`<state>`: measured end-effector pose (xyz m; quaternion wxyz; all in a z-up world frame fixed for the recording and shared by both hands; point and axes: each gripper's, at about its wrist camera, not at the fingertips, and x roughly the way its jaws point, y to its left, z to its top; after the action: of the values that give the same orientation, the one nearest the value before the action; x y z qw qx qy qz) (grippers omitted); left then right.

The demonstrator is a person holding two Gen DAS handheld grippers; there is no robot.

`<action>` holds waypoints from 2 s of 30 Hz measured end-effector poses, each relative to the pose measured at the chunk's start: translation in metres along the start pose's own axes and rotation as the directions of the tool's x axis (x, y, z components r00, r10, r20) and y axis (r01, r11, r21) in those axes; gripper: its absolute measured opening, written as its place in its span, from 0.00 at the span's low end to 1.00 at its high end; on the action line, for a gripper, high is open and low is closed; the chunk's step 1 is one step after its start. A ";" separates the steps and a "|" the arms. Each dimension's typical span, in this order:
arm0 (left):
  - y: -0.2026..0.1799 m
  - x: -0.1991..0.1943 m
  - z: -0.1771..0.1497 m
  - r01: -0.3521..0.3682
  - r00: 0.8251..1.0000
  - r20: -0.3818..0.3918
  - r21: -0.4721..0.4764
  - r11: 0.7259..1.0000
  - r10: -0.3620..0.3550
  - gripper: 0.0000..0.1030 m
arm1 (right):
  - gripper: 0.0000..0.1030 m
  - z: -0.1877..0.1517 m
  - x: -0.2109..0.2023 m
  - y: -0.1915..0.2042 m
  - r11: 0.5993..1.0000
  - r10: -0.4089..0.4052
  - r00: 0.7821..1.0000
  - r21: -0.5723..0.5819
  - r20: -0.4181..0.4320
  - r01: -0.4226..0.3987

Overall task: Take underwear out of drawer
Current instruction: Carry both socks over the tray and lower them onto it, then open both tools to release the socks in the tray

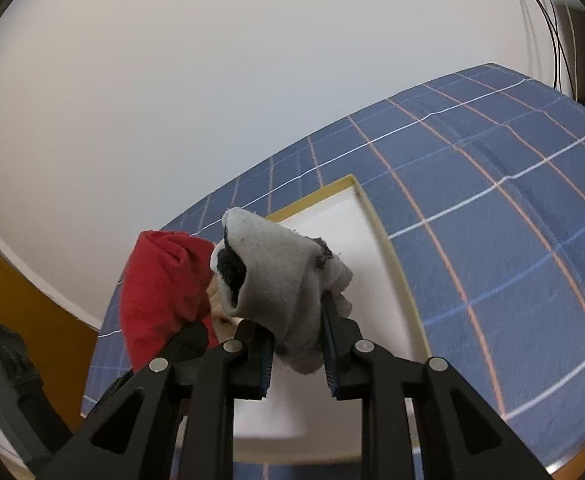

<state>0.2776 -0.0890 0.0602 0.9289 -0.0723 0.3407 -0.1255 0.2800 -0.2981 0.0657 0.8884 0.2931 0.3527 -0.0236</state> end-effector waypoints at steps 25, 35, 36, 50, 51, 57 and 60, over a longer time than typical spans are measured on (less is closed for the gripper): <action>-0.007 0.081 0.030 -0.122 0.990 -0.087 -0.094 0.988 0.114 0.50 | 0.25 0.038 0.087 -0.024 0.995 -0.026 0.989 0.089 -0.145 0.039; -0.007 0.066 0.035 -0.184 0.980 -0.100 -0.094 0.978 0.175 0.99 | 0.59 0.036 0.062 -0.046 0.968 0.124 0.991 0.225 -0.056 -0.109; -0.009 0.061 0.035 -0.179 0.982 -0.081 -0.079 0.981 0.172 0.99 | 0.60 0.035 0.057 -0.044 0.968 0.128 0.991 0.221 -0.038 -0.116; -0.023 -0.005 0.007 -0.185 0.983 -0.007 0.078 0.980 0.186 1.00 | 0.60 -0.005 -0.011 -0.026 0.980 0.134 0.990 0.143 0.052 -0.140; -0.023 -0.007 0.005 -0.184 0.983 -0.009 0.082 0.980 0.185 1.00 | 0.60 -0.011 -0.016 -0.024 0.982 0.129 0.990 0.130 0.053 -0.135; -0.022 -0.019 -0.015 -0.205 0.978 -0.009 0.099 0.974 0.207 1.00 | 0.60 -0.034 -0.029 -0.028 0.984 0.125 0.991 0.126 0.048 -0.130; -0.019 -0.026 -0.024 -0.205 0.978 -0.009 0.101 0.974 0.207 1.00 | 0.60 -0.044 -0.038 -0.029 0.986 0.114 0.992 0.119 0.049 -0.119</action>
<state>0.2397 -0.1011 0.0624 0.9360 0.0111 0.3488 -0.0463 0.2175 -0.3049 0.0496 0.8758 0.3664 0.3142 0.0008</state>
